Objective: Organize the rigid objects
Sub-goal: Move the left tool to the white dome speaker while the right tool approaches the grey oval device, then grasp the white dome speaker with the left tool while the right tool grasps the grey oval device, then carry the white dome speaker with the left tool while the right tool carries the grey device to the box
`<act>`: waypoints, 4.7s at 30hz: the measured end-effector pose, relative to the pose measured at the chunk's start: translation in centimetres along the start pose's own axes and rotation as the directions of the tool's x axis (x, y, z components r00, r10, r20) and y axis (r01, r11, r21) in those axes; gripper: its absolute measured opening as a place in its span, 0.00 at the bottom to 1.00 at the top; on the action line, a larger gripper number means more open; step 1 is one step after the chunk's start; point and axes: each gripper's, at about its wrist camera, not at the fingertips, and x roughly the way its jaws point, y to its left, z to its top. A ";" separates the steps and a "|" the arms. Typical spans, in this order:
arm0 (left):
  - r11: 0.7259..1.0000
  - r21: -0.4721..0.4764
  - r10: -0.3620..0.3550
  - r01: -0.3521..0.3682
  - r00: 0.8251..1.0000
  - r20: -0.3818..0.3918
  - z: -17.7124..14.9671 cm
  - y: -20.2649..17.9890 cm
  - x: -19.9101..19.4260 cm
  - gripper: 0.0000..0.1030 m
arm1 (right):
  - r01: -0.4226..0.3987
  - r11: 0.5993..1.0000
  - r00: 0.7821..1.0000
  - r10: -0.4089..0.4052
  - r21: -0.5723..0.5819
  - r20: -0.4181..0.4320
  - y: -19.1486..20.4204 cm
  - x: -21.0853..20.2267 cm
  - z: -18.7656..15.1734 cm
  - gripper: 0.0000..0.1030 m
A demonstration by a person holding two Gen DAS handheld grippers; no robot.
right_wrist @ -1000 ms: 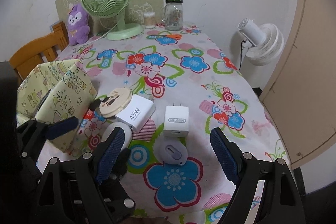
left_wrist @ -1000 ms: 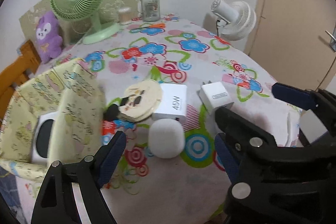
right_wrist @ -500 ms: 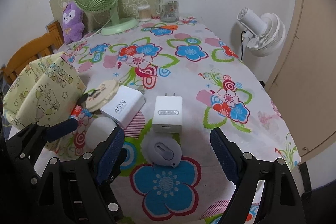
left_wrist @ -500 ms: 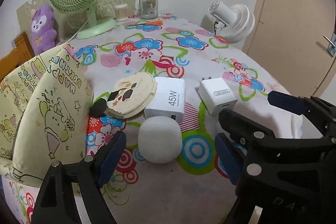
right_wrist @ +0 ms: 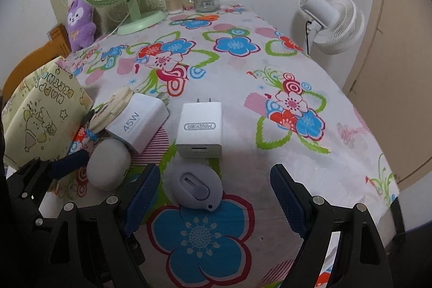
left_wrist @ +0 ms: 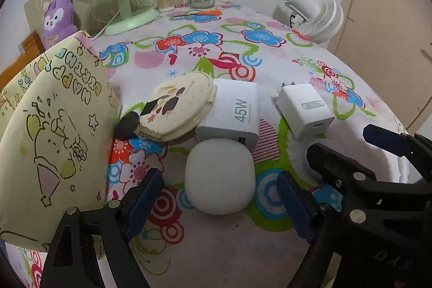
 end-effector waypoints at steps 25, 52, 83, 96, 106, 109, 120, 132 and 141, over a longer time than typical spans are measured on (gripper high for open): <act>0.999 0.054 -0.006 0.005 1.000 0.030 -0.9 0.3 -1.5 0.47 | 0.041 0.999 0.998 -0.040 0.027 -0.052 0.4 1.0 -0.3 0.83; 0.999 0.040 0.000 -0.003 0.997 0.076 -1.5 0.9 -4.5 0.47 | 0.081 0.997 0.994 -0.081 -0.002 0.074 3.3 -2.2 -1.1 0.44; 0.999 0.028 0.011 -0.016 0.984 0.180 0.4 2.5 -12.2 0.47 | 0.097 0.995 0.978 -0.097 0.013 0.185 5.1 -10.1 0.9 0.44; 0.998 0.012 0.052 -0.056 0.978 0.203 1.7 5.4 -14.1 0.47 | 0.066 0.997 0.983 -0.059 -0.034 0.174 8.1 -11.0 2.2 0.44; 0.996 0.020 0.082 -0.087 0.979 0.185 2.2 8.1 -14.0 0.47 | 0.048 0.996 0.987 -0.035 -0.081 0.157 11.0 -10.6 3.4 0.44; 0.996 0.024 0.083 -0.089 0.980 0.180 2.4 8.9 -14.0 0.47 | 0.043 0.995 0.988 -0.030 -0.088 0.151 11.8 -10.4 3.8 0.44; 0.995 -0.001 0.096 -0.097 0.985 0.147 2.6 12.0 -13.4 0.47 | -0.005 0.995 0.992 0.018 -0.099 0.121 14.4 -9.4 5.0 0.44; 0.995 -0.009 0.103 -0.103 0.990 0.099 2.7 14.9 -11.7 0.47 | -0.042 0.985 0.995 0.056 -0.165 0.082 18.2 -7.5 6.4 0.44; 0.994 -0.034 0.110 -0.107 0.991 0.081 2.8 17.1 -10.9 0.47 | -0.058 0.979 0.996 0.070 -0.196 0.054 20.5 -5.8 7.3 0.44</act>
